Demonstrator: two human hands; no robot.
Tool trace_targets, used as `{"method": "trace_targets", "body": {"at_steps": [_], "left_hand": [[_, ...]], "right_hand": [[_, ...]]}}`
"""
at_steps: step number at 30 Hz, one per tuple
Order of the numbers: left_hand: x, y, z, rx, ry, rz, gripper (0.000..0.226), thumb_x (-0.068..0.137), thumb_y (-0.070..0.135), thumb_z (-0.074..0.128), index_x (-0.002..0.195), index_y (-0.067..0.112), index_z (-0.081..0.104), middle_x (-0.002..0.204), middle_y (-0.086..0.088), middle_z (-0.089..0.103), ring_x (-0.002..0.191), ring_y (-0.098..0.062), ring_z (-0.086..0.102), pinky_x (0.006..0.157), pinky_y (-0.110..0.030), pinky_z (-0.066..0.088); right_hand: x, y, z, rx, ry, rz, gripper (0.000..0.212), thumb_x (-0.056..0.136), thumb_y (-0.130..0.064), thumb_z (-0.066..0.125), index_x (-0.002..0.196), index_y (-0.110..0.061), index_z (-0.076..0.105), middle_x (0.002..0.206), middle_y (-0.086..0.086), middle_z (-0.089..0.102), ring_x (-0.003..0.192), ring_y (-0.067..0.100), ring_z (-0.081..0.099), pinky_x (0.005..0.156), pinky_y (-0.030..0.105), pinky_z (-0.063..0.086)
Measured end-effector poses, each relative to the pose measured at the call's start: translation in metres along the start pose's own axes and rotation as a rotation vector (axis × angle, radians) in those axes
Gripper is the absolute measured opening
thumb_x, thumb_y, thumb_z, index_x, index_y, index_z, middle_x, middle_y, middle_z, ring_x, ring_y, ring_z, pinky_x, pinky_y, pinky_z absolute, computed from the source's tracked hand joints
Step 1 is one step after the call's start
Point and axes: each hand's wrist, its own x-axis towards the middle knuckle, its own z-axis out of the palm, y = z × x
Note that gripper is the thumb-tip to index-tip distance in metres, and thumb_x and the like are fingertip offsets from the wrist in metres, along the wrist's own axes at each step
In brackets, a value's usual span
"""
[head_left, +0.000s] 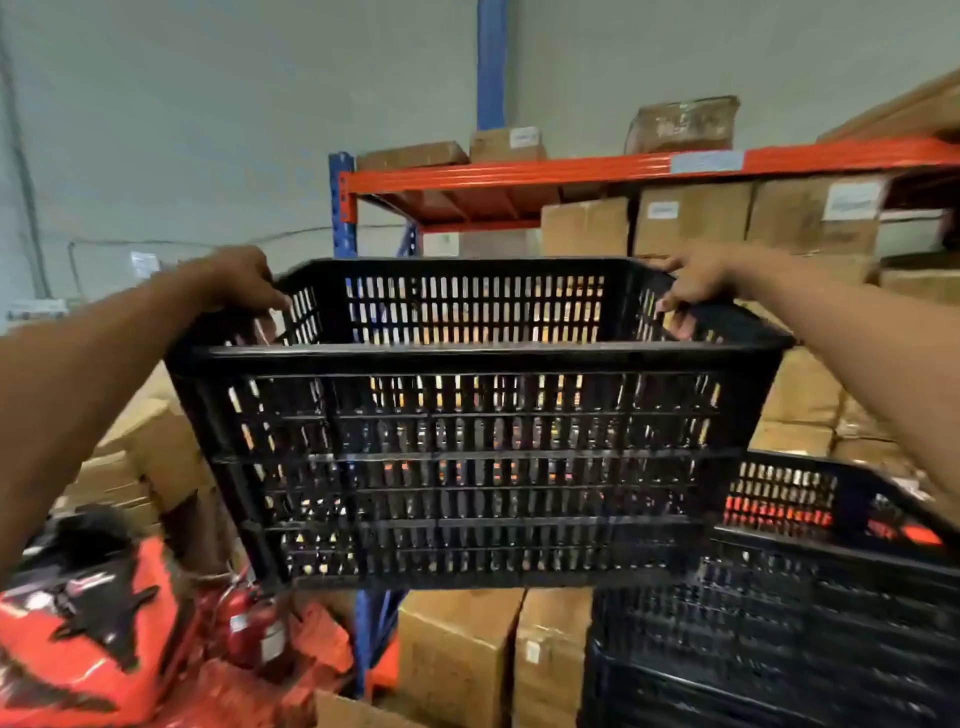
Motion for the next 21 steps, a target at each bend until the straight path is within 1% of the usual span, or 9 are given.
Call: {"method": "trace_targets", "body": {"at_steps": [2, 4, 6, 8, 10, 12, 16, 18, 21], "left_hand": [[0.003, 0.039, 0.014, -0.025, -0.069, 0.057, 0.036, 0.087, 0.023, 0.068, 0.063, -0.003, 0.061, 0.061, -0.014, 0.063, 0.063, -0.027, 0.058, 0.067, -0.035, 0.05], [0.004, 0.078, 0.028, -0.004, -0.121, 0.128, 0.032, 0.088, 0.024, 0.067, 0.078, -0.006, 0.068, 0.082, -0.019, 0.068, 0.075, -0.027, 0.06, 0.075, -0.035, 0.05], [0.005, 0.12, 0.043, 0.024, -0.131, 0.169, 0.038, 0.088, 0.028, 0.066, 0.09, -0.009, 0.07, 0.092, -0.022, 0.068, 0.082, -0.03, 0.061, 0.078, -0.034, 0.048], [0.003, 0.157, 0.055, 0.025, -0.146, 0.216, 0.039, 0.089, 0.029, 0.065, 0.093, -0.009, 0.072, 0.094, -0.024, 0.068, 0.085, -0.032, 0.061, 0.077, -0.032, 0.047], [0.003, 0.202, 0.072, 0.015, -0.162, 0.249, 0.038, 0.09, 0.029, 0.064, 0.094, -0.008, 0.072, 0.097, -0.023, 0.068, 0.093, -0.034, 0.063, 0.076, -0.03, 0.044], [0.002, 0.237, 0.084, -0.006, -0.182, 0.264, 0.037, 0.089, 0.028, 0.065, 0.092, -0.008, 0.072, 0.092, -0.02, 0.067, 0.089, -0.032, 0.063, 0.075, -0.03, 0.045], [0.005, 0.309, 0.107, -0.071, -0.211, 0.262, 0.032, 0.089, 0.024, 0.066, 0.065, 0.002, 0.062, 0.069, -0.011, 0.059, 0.071, -0.025, 0.055, 0.066, -0.026, 0.041], [0.01, 0.346, 0.119, -0.093, -0.211, 0.274, 0.034, 0.089, 0.023, 0.066, 0.061, 0.007, 0.059, 0.068, -0.009, 0.058, 0.069, -0.025, 0.054, 0.066, -0.025, 0.039], [0.018, 0.383, 0.134, -0.129, -0.246, 0.267, 0.026, 0.09, 0.023, 0.065, 0.071, 0.005, 0.064, 0.077, -0.009, 0.06, 0.076, -0.026, 0.056, 0.072, -0.03, 0.044]], "right_hand": [[-0.018, 0.03, -0.022, 0.018, 0.013, 0.049, 0.044, 0.095, 0.006, 0.051, 0.137, 0.003, 0.039, 0.042, 0.013, 0.062, 0.03, 0.016, 0.059, 0.034, 0.027, 0.049], [-0.031, 0.063, -0.044, -0.03, 0.051, 0.078, 0.046, 0.092, 0.007, 0.056, 0.136, 0.005, 0.043, 0.06, 0.023, 0.069, 0.039, 0.02, 0.062, 0.032, 0.023, 0.048], [-0.043, 0.1, -0.066, -0.086, 0.107, 0.104, 0.041, 0.088, 0.003, 0.064, 0.127, 0.006, 0.053, 0.08, 0.022, 0.072, 0.048, 0.02, 0.063, 0.039, 0.022, 0.049], [-0.049, 0.132, -0.08, -0.087, 0.096, 0.151, 0.037, 0.088, 0.004, 0.064, 0.123, 0.007, 0.053, 0.071, 0.017, 0.07, 0.041, 0.018, 0.063, 0.04, 0.025, 0.051], [-0.053, 0.171, -0.097, -0.084, 0.102, 0.189, 0.032, 0.088, 0.007, 0.062, 0.118, 0.01, 0.053, 0.057, 0.014, 0.066, 0.034, 0.014, 0.062, 0.033, 0.021, 0.047], [-0.051, 0.205, -0.109, -0.084, 0.098, 0.235, 0.031, 0.089, 0.008, 0.06, 0.118, 0.006, 0.05, 0.051, 0.013, 0.066, 0.033, 0.013, 0.061, 0.031, 0.021, 0.046], [-0.041, 0.264, -0.142, -0.074, 0.116, 0.257, 0.048, 0.089, 0.006, 0.061, 0.135, 0.007, 0.044, 0.071, 0.013, 0.071, 0.033, 0.013, 0.061, 0.037, 0.025, 0.049], [-0.032, 0.295, -0.158, -0.105, 0.122, 0.255, 0.044, 0.089, 0.004, 0.063, 0.13, 0.007, 0.049, 0.052, 0.002, 0.069, 0.034, 0.009, 0.061, 0.039, 0.021, 0.048], [-0.012, 0.331, -0.176, -0.07, 0.096, 0.266, 0.028, 0.09, 0.005, 0.06, 0.118, 0.007, 0.054, 0.051, 0.009, 0.068, 0.039, 0.017, 0.065, 0.04, 0.026, 0.054]]}}
